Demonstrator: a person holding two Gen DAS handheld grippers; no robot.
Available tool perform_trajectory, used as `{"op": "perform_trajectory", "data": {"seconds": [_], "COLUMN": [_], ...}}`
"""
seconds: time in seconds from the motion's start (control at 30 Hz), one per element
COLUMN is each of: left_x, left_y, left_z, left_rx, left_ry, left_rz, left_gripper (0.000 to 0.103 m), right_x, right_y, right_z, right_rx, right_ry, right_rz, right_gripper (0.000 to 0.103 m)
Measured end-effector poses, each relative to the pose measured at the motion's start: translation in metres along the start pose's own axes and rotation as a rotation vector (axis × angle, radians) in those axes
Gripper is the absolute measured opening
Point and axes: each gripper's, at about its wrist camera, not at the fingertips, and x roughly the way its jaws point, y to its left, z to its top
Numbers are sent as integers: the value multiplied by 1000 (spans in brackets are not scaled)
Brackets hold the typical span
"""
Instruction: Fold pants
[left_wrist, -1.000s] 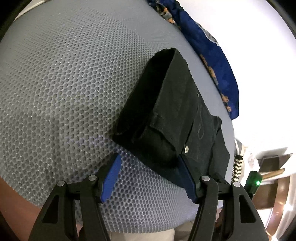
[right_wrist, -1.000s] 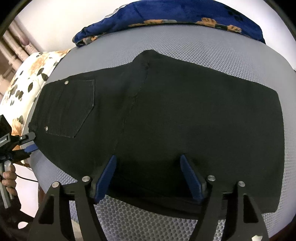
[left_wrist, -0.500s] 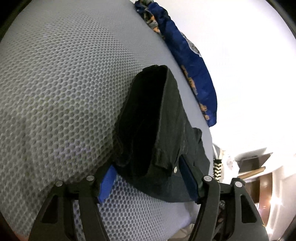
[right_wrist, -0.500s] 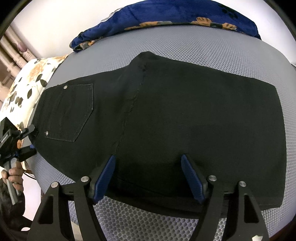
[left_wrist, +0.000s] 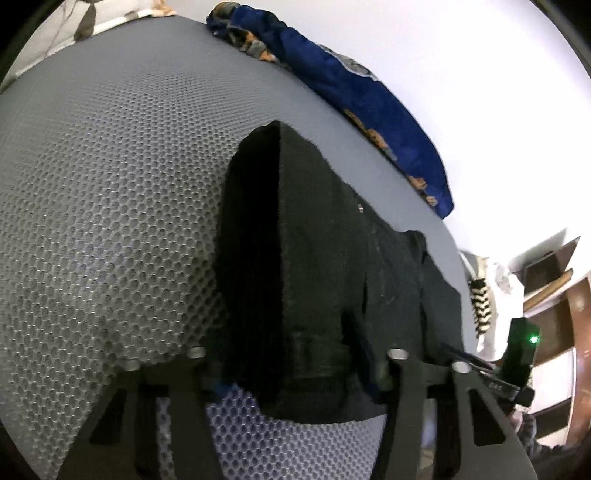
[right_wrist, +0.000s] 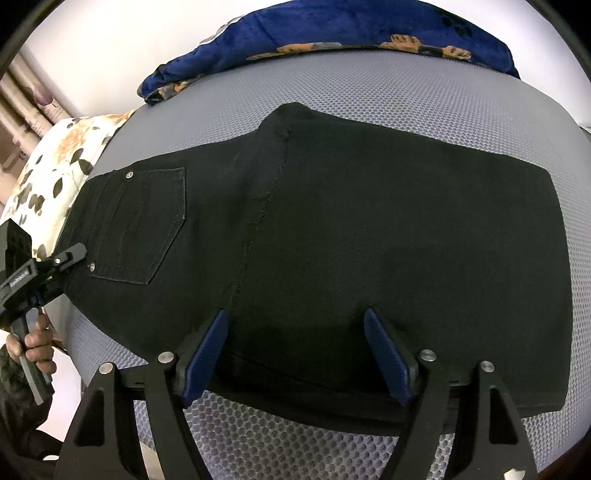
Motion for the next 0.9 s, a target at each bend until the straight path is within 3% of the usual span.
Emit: {"op": "perform_trajectory", "data": {"seconds": [0.23, 0.47, 0.9], "left_x": [3, -11, -16], "left_y": [-8, -29, -121], "left_z": [2, 11, 19], "left_rx": [0, 6, 125], "left_ry": [-4, -19, -43], "left_rz": [24, -28, -118], "left_gripper": [34, 32, 30], "right_x": [1, 5, -12], "right_y": [1, -2, -23], "right_z": [-1, -1, 2], "right_rx": [-2, -1, 75], "right_ry": [-5, -8, -48], "right_rz": [3, 9, 94], "right_gripper": [77, 82, 82]}}
